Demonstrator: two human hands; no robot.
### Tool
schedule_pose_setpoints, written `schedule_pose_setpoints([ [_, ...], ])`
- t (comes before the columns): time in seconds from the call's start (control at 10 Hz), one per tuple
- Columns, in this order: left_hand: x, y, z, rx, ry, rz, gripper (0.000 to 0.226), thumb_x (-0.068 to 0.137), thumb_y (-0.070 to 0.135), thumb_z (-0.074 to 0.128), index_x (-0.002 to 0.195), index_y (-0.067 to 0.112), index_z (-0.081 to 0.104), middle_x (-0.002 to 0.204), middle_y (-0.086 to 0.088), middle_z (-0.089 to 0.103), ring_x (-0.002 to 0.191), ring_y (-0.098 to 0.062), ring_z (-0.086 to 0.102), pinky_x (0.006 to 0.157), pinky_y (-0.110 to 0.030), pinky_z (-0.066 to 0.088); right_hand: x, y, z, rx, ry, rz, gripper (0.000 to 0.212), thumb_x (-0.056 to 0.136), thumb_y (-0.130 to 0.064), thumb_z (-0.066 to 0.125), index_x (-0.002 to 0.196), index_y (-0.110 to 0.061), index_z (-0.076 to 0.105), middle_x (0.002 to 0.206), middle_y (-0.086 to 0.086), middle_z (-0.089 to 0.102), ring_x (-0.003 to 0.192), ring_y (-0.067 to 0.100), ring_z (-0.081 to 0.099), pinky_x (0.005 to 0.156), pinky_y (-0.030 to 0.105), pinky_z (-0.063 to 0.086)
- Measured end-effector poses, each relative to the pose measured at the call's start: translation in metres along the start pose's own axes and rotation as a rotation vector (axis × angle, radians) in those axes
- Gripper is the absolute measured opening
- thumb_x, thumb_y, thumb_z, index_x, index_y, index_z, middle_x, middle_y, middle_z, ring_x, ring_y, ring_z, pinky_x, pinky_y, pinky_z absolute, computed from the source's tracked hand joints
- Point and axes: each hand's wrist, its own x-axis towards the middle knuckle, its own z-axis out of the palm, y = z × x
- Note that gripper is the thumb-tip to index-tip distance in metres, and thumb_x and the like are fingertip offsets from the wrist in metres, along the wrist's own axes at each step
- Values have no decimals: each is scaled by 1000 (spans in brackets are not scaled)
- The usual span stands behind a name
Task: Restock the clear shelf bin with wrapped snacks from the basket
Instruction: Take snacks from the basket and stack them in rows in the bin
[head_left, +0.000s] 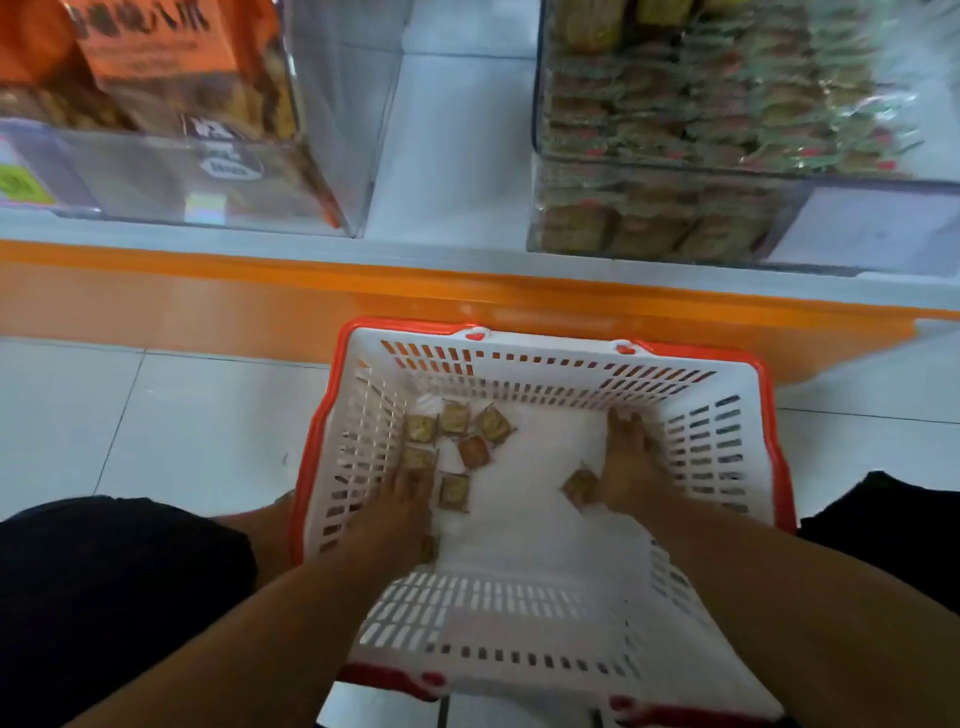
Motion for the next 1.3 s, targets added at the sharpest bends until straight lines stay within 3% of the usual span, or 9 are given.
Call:
schedule_pose_setpoints([
  [0.2,14,10,23,180,26,-73,93,97,42,52,161,8,-7,164,-24,13,151,-41,18,122,-47,25,-4,-11,38,-90,48,-115,79,91,-42,65,156,-19,25,147,16,31,131,37,35,101,42,45],
  [0.3,21,8,30,201,23,-80,78,101,34,46,161,9,3,165,-24,15,151,-41,21,121,-48,23,-5,-24,51,-64,-53,-205,59,94,-29,62,145,-20,34,135,13,35,119,33,45,86,41,52],
  [0.5,31,4,34,192,59,-82,78,101,28,49,159,1,6,164,-23,20,151,-39,23,125,-47,13,-2,-58,57,-230,-232,-250,58,84,-27,75,131,-12,43,133,14,40,128,34,39,94,44,50],
  [0.6,32,4,31,211,84,-53,74,99,28,50,158,3,15,160,-23,27,148,-39,27,124,-48,14,2,-84,53,-64,-314,-314,44,85,-22,74,120,-12,51,120,8,50,111,31,55,92,40,51],
  [0.7,31,3,29,213,55,14,65,100,30,46,156,8,22,153,-17,42,141,-34,39,124,-49,14,4,-110,49,173,-282,-407,52,86,-9,68,133,-17,49,104,-12,53,110,25,60,94,40,52],
  [0.8,32,2,32,187,12,34,56,100,30,46,151,11,31,141,-11,54,128,-30,53,123,-48,17,12,-128,45,170,-255,-416,65,93,-7,60,151,-16,34,144,10,45,130,32,50,105,39,44],
  [1.0,37,1,30,94,-49,12,46,98,25,55,141,12,45,142,-13,48,123,-30,53,102,-44,44,18,-126,47,30,-115,-426,42,90,-17,67,128,-16,50,136,13,40,111,34,56,89,41,52],
  [1.1,40,1,35,-2,-89,49,48,99,25,57,144,16,43,138,-10,53,119,-27,57,96,-42,50,12,-118,52,-73,-169,-508,43,79,-6,73,110,-21,47,125,4,48,100,26,55,79,42,54],
  [1.3,48,8,42,-120,-211,-25,38,103,26,50,138,13,47,133,-8,59,119,-26,61,93,-34,49,6,-108,73,97,-342,-353,73,72,-11,82,133,-20,41,121,6,58,105,26,60,88,39,53],
])
